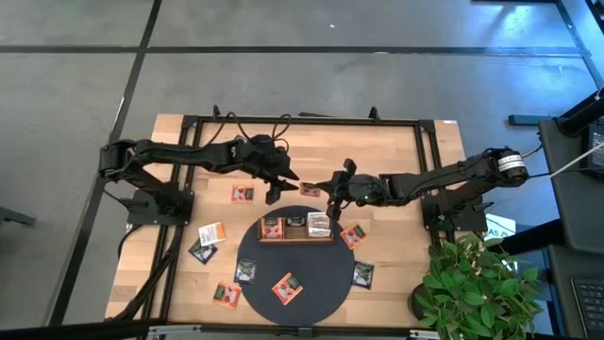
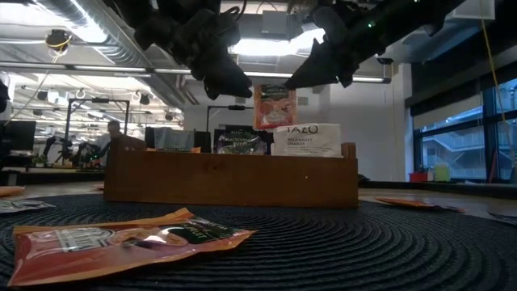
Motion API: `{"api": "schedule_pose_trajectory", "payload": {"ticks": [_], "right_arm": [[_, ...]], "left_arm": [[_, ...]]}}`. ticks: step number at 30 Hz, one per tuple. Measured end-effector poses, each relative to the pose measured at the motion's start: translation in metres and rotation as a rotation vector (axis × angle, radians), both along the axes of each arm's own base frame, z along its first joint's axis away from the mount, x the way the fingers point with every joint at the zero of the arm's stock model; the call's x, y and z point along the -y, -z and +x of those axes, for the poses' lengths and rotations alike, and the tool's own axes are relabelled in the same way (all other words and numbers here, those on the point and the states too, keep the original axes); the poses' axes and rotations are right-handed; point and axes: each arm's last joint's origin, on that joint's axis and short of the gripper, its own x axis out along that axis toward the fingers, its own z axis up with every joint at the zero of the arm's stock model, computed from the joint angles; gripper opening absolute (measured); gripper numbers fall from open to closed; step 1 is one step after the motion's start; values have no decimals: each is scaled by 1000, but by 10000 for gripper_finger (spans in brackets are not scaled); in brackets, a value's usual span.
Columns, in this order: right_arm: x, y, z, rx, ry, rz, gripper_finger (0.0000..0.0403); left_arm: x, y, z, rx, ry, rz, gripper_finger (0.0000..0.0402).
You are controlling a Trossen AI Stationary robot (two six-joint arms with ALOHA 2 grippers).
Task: Pick & Place Tea
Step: Put the orange tea bag into the left section of the wooden organizer
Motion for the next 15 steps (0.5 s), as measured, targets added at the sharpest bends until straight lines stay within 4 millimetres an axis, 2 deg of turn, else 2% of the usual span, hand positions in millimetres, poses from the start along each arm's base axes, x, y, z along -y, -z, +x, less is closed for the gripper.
{"api": "schedule_pose_trajectory", "payload": {"ticks": [9,15], "right_arm": [[-2,5,10,45,-38,17,0],[-2,2,11,78,-44,3,0]], "left_arm": [[-1,-1,0,7,-16,13,151],[0,0,0,-2,-20,3,120]]}}
